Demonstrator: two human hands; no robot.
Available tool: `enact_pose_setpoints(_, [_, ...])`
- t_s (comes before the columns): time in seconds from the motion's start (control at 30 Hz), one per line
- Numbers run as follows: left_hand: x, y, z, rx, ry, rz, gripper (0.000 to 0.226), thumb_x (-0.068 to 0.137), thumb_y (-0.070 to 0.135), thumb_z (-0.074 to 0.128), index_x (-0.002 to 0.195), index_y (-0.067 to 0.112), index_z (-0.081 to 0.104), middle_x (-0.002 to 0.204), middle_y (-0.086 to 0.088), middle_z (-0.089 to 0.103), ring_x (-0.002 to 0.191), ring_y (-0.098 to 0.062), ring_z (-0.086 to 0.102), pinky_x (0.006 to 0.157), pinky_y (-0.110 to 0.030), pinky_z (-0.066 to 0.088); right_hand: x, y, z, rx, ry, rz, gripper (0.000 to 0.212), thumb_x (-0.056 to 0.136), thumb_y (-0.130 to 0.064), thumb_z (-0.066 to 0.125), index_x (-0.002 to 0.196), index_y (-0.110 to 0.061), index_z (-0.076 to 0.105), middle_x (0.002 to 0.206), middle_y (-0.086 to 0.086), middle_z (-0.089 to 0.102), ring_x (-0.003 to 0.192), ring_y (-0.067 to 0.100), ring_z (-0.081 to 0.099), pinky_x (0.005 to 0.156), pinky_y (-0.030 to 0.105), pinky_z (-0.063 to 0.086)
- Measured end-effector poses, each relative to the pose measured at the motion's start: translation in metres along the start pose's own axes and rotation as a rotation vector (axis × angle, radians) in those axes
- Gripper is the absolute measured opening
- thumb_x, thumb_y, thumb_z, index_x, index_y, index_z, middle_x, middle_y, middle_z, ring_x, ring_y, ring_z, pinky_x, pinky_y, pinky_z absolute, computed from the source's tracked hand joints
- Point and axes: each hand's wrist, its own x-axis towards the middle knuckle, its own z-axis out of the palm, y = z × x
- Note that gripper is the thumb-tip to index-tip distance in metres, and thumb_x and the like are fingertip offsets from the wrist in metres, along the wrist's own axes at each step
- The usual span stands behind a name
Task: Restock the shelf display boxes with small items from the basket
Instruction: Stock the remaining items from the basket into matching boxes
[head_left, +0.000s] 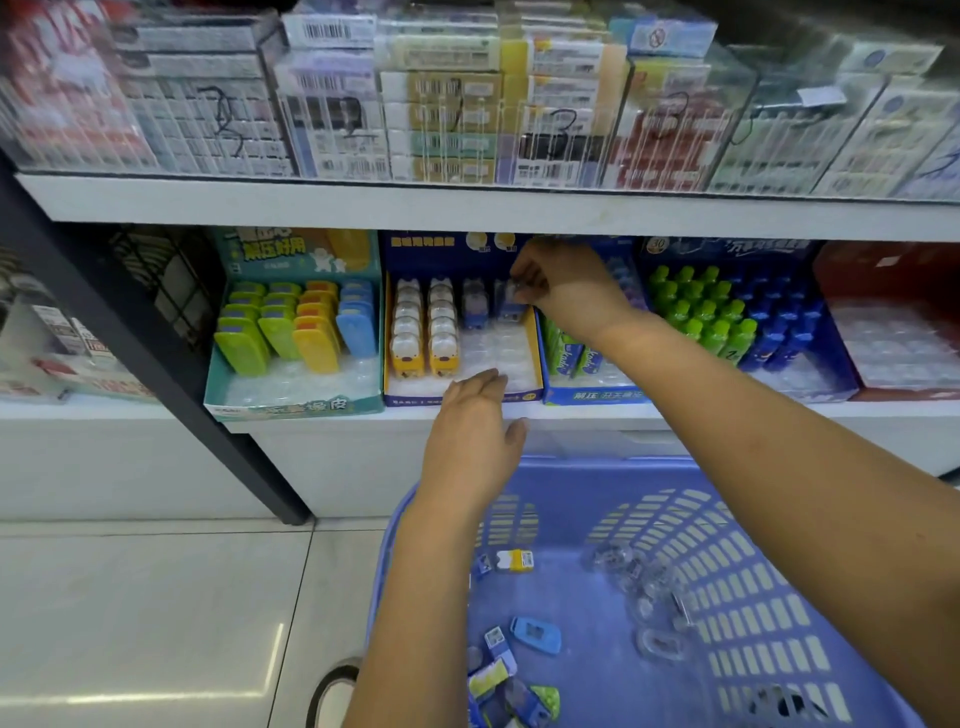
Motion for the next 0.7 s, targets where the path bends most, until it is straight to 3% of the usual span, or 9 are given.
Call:
enact_pose_setpoints(0.17, [0.001, -0.003, -0.002, -0.001, -0.023, 0.013, 0.055, 0.095, 0.027, 0.052, 0.145, 0.011, 0.035, 0.152, -0.001, 0.032, 0.14, -0.016, 0.023, 0.112, -0.023, 0.018, 0.006, -0.004, 0.001, -0.107, -0.078, -0.01, 0.022, 0.084, -0.014, 0.066, 0.106, -0.007, 0.064, 0.11, 0.011, 0.065, 0.101, 0.026, 0.059, 0.078, 0.025, 0.041])
enact_pose_setpoints(0.4, [-0.001, -0.002, -0.006, -0.012, -0.067, 0.028, 0.054, 0.094, 0.025, 0.053, 0.144, 0.011, 0.036, 0.152, -0.001, 0.033, 0.14, -0.016, 0.024, 0.112, -0.023, 0.018, 0.017, -0.02, -0.003, -0.154, -0.18, 0.123, 0.023, 0.087, -0.005, 0.055, 0.107, 0.005, 0.061, 0.118, 0.018, 0.058, 0.107, 0.029, 0.057, 0.092, 0.034, 0.047])
enact_pose_setpoints(0.47, [-0.007, 0.002, -0.01, -0.058, -0.025, 0.028, 0.049, 0.095, 0.024, 0.053, 0.141, 0.011, 0.042, 0.148, -0.002, 0.04, 0.137, -0.015, 0.03, 0.109, -0.021, 0.022, 0.015, -0.025, -0.006, -0.17, -0.188, 0.126, 0.017, 0.09, -0.005, 0.051, 0.102, 0.002, 0.061, 0.119, 0.017, 0.057, 0.108, 0.03, 0.057, 0.088, 0.034, 0.047])
enact_pose_setpoints(0.53, [-0.017, 0.007, -0.012, -0.144, 0.094, 0.035, 0.038, 0.095, 0.021, 0.053, 0.131, 0.01, 0.054, 0.135, -0.003, 0.053, 0.126, -0.016, 0.045, 0.103, -0.021, 0.031, 0.004, -0.03, -0.011, -0.252, -0.217, 0.091, 0.022, 0.09, -0.01, 0.053, 0.109, -0.002, 0.061, 0.122, 0.017, 0.054, 0.111, 0.031, 0.053, 0.089, 0.033, 0.047])
enact_pose_setpoints(0.6, [-0.027, 0.012, -0.013, -0.22, 0.152, 0.014, 0.022, 0.094, 0.019, 0.053, 0.112, 0.012, 0.064, 0.11, -0.002, 0.065, 0.102, -0.015, 0.058, 0.087, -0.02, 0.044, -0.026, -0.03, -0.01, -0.272, -0.168, 0.013, 0.031, 0.09, -0.016, 0.056, 0.12, -0.008, 0.058, 0.125, 0.016, 0.049, 0.114, 0.032, 0.049, 0.092, 0.034, 0.045])
enact_pose_setpoints(0.7, [-0.033, 0.008, -0.005, -0.176, 0.035, -0.111, 0.012, 0.091, 0.018, 0.055, 0.091, 0.013, 0.067, 0.08, -0.003, 0.067, 0.075, -0.018, 0.06, 0.067, -0.025, 0.045, -0.1, -0.02, 0.009, -0.038, -0.031, -0.025, 0.018, 0.087, -0.021, 0.06, 0.101, -0.011, 0.063, 0.098, 0.006, 0.056, 0.094, 0.027, 0.056, 0.074, 0.029, 0.041])
